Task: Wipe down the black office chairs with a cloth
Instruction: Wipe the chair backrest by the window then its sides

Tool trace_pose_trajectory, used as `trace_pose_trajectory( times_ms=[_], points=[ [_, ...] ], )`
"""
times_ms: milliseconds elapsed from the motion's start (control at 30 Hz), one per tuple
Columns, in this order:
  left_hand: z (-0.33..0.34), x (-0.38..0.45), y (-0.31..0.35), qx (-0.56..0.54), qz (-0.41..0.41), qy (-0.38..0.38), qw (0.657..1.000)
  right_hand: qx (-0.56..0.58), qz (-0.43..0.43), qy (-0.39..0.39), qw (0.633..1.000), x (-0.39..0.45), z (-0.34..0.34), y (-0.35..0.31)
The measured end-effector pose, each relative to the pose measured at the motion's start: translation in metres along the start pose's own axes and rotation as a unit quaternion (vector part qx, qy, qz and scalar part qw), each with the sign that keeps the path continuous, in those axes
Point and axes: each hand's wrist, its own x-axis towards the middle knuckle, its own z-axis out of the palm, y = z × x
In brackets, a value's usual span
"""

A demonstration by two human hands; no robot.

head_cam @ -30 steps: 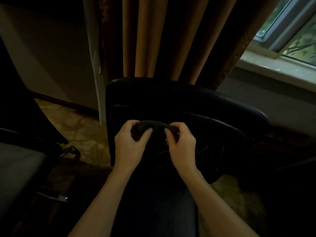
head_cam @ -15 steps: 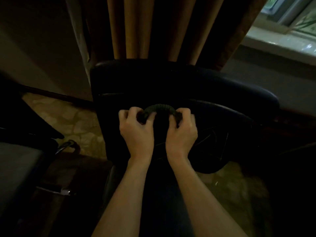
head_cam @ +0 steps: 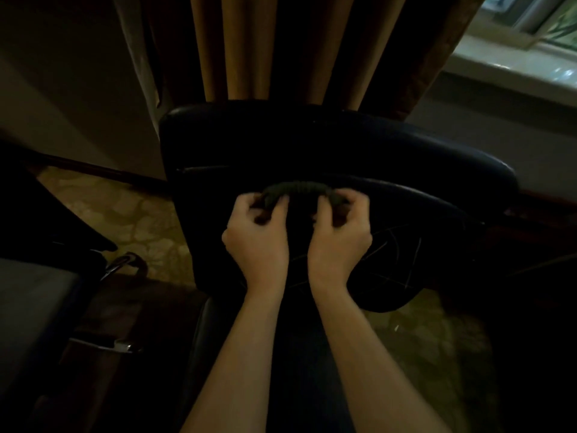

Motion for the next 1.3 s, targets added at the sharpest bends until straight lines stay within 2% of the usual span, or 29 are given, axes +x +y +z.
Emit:
trace_pose_trajectory(
  times_ms=[100,200,367,433,500,567,600,667,800,1000,1200,1300],
  points=[
    [0.010,0.002,0.019,-0.014,-0.002,0.018,1.000,0.020,0.027,0.017,0.999,0.007,0.006,-0.016],
    [0.014,-0.004,0.010,-0.009,-0.031,0.035,0.999,0.019,0.067,0.017,0.997,-0.002,0.009,-0.007],
    [0.015,-0.015,-0.020,0.016,-0.108,0.022,0.994,0.003,0.190,0.017,0.982,-0.015,0.009,0.018],
    [0.016,-0.022,-0.031,-0.019,-0.178,0.037,0.983,0.042,0.265,0.033,0.963,-0.022,0.008,0.026],
    [0.020,-0.024,-0.042,-0.088,-0.269,0.064,0.957,0.091,0.347,0.041,0.933,-0.022,0.008,0.032],
    [0.022,-0.021,-0.046,-0.152,-0.337,0.064,0.927,0.109,0.379,0.030,0.918,-0.020,0.008,0.033],
    [0.023,-0.020,-0.044,-0.165,-0.343,0.054,0.923,0.104,0.368,0.023,0.924,-0.019,0.007,0.032],
    [0.023,-0.019,-0.035,-0.153,-0.311,0.046,0.937,0.084,0.316,0.008,0.945,-0.017,0.004,0.028],
    [0.023,-0.020,-0.009,-0.090,-0.184,0.040,0.978,0.045,0.207,-0.015,0.977,-0.006,-0.003,0.011],
    [0.035,-0.022,0.042,-0.073,-0.022,0.018,0.997,0.046,0.081,0.061,0.994,0.027,-0.021,-0.024],
    [0.051,-0.018,0.050,-0.017,0.019,0.005,1.000,-0.058,-0.015,0.013,0.998,0.046,-0.023,-0.017],
    [0.051,-0.026,0.033,-0.017,0.025,-0.006,1.000,-0.068,-0.024,-0.002,0.997,0.042,-0.024,-0.001]
  ],
)
